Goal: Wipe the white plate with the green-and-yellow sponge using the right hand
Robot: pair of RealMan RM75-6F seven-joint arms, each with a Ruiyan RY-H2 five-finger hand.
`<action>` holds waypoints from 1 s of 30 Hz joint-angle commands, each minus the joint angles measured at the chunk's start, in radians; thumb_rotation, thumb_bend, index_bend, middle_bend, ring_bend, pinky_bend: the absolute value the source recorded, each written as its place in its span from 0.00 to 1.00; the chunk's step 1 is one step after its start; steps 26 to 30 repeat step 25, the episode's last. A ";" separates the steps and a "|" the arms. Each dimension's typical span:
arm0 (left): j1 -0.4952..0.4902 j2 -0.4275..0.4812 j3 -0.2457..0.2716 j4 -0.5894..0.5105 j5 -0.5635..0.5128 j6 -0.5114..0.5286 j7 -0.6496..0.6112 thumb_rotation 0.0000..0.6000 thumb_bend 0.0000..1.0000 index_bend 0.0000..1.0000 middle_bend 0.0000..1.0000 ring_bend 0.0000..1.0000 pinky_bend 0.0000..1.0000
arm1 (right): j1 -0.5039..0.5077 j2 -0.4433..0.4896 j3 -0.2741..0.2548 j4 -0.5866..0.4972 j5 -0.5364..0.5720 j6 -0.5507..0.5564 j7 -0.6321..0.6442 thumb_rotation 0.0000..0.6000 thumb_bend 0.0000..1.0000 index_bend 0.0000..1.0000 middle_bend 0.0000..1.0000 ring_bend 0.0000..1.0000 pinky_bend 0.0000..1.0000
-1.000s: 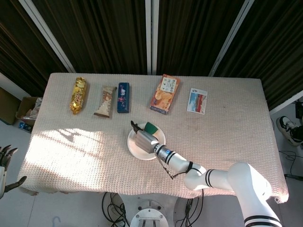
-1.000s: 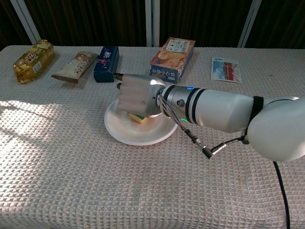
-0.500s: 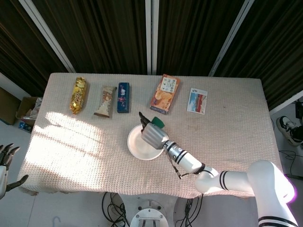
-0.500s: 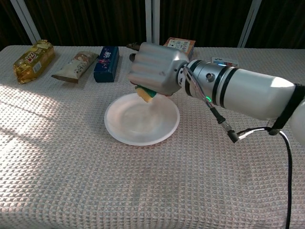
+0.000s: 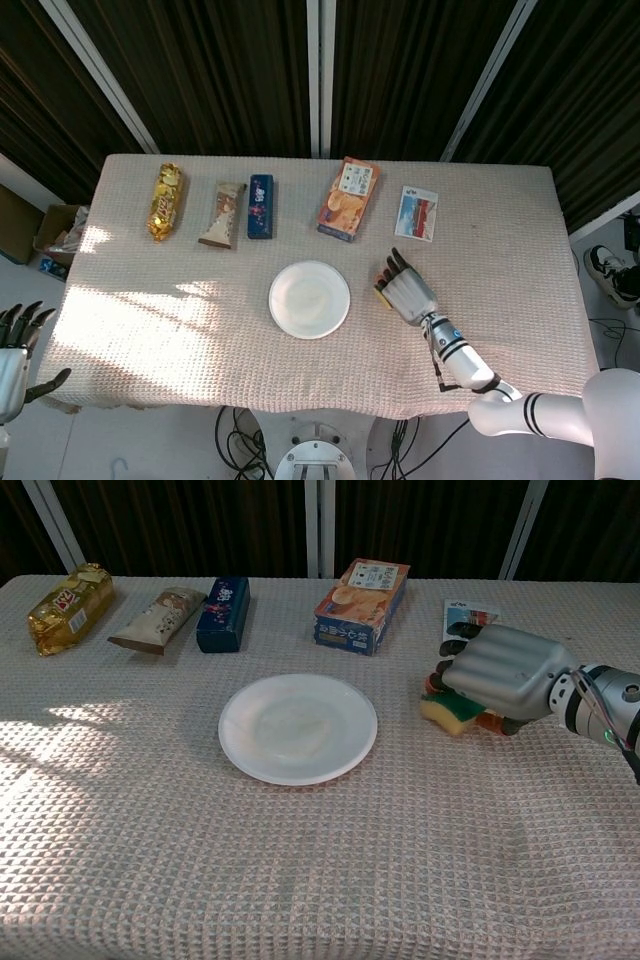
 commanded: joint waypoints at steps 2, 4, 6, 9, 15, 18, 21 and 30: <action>-0.001 0.006 -0.002 -0.008 0.000 0.003 0.005 1.00 0.00 0.18 0.12 0.08 0.11 | -0.033 0.029 0.009 -0.045 -0.013 0.039 0.047 1.00 0.24 0.00 0.00 0.00 0.00; -0.001 0.009 -0.003 -0.010 0.002 0.005 0.006 1.00 0.00 0.18 0.12 0.08 0.11 | -0.062 0.071 0.016 -0.098 -0.032 0.086 0.091 1.00 0.24 0.00 0.00 0.00 0.00; -0.002 0.010 -0.005 -0.009 -0.002 0.003 0.004 1.00 0.00 0.18 0.12 0.08 0.11 | -0.109 0.134 0.026 -0.174 -0.066 0.165 0.171 1.00 0.24 0.00 0.00 0.00 0.00; -0.006 0.009 -0.008 -0.004 -0.010 -0.005 -0.004 1.00 0.00 0.18 0.12 0.08 0.11 | -0.192 0.235 0.028 -0.267 -0.150 0.312 0.300 1.00 0.24 0.00 0.02 0.00 0.00; -0.019 -0.005 -0.023 0.012 -0.025 -0.016 0.026 1.00 0.00 0.18 0.12 0.08 0.11 | -0.401 0.410 -0.030 -0.366 -0.299 0.599 0.549 1.00 0.25 0.00 0.12 0.00 0.00; -0.019 -0.019 -0.037 0.016 -0.036 -0.003 0.086 1.00 0.00 0.18 0.12 0.08 0.11 | -0.488 0.474 -0.083 -0.387 -0.348 0.663 0.669 1.00 0.26 0.00 0.12 0.00 0.00; -0.022 -0.020 -0.039 0.003 -0.039 -0.005 0.095 1.00 0.00 0.18 0.12 0.08 0.11 | -0.567 0.495 -0.124 -0.373 -0.380 0.711 0.754 1.00 0.26 0.00 0.11 0.00 0.00; -0.026 -0.014 -0.030 -0.016 -0.027 -0.013 0.100 1.00 0.00 0.18 0.12 0.08 0.11 | -0.628 0.498 -0.138 -0.340 -0.406 0.737 0.837 1.00 0.27 0.00 0.09 0.00 0.00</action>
